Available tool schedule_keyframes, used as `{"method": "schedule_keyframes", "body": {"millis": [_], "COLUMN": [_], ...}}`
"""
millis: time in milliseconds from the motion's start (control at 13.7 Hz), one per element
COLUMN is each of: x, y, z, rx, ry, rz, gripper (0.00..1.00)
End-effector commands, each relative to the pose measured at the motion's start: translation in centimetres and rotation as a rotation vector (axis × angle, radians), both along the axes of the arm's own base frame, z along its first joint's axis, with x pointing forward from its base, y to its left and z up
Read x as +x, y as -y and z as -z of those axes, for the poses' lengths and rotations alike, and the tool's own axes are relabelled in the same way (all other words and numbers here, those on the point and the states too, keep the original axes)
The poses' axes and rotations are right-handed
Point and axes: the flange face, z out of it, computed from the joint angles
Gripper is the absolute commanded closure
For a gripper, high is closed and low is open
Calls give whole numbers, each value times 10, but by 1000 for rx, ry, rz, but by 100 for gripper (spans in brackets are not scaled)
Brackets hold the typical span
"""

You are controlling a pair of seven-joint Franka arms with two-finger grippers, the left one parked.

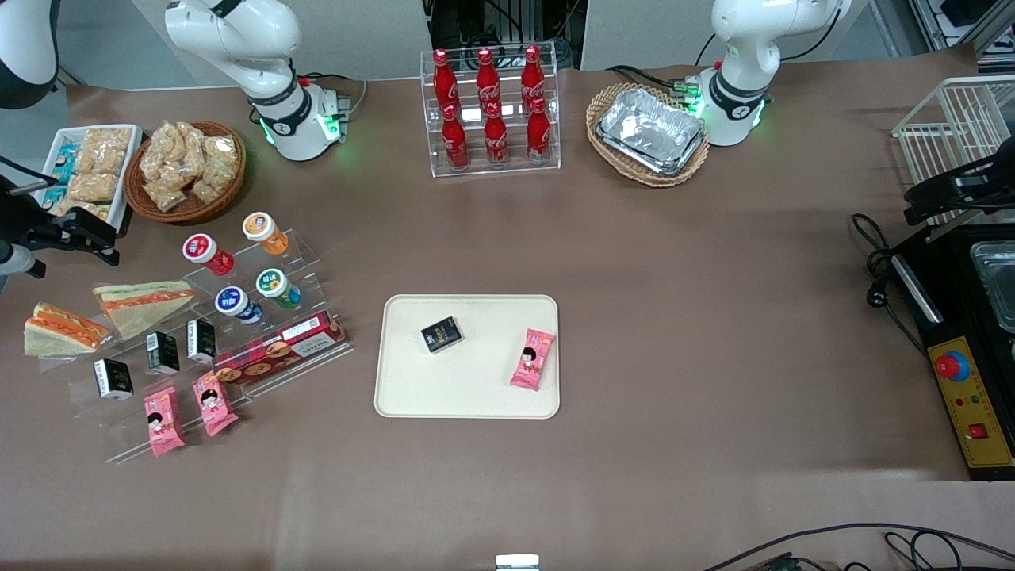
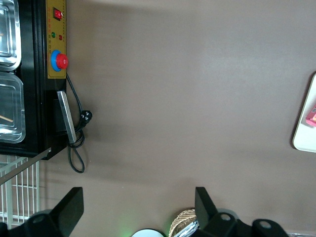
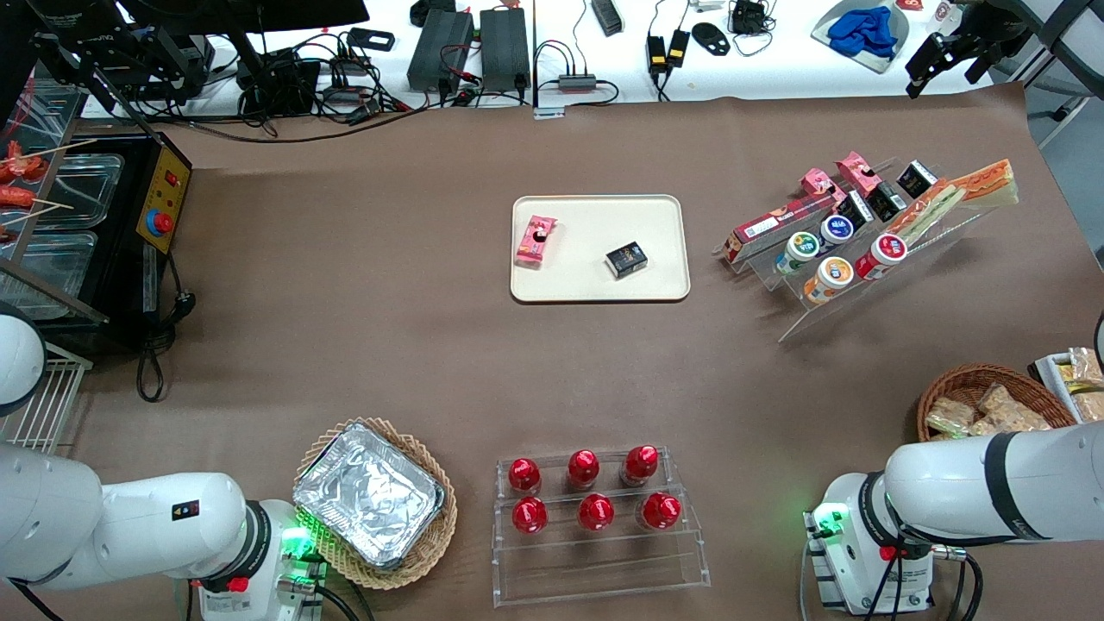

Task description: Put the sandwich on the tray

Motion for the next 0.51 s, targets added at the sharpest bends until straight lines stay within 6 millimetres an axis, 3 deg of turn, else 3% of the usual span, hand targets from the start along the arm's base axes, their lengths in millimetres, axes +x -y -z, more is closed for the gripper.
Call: {"method": "schedule_keyframes", "body": {"millis": [0, 438], "x": [3, 9], "y": [0, -2], "z": [-3, 8], "rx": [32, 50], "ry": [7, -1], "rz": [9, 286], "gripper": [0, 0]}}
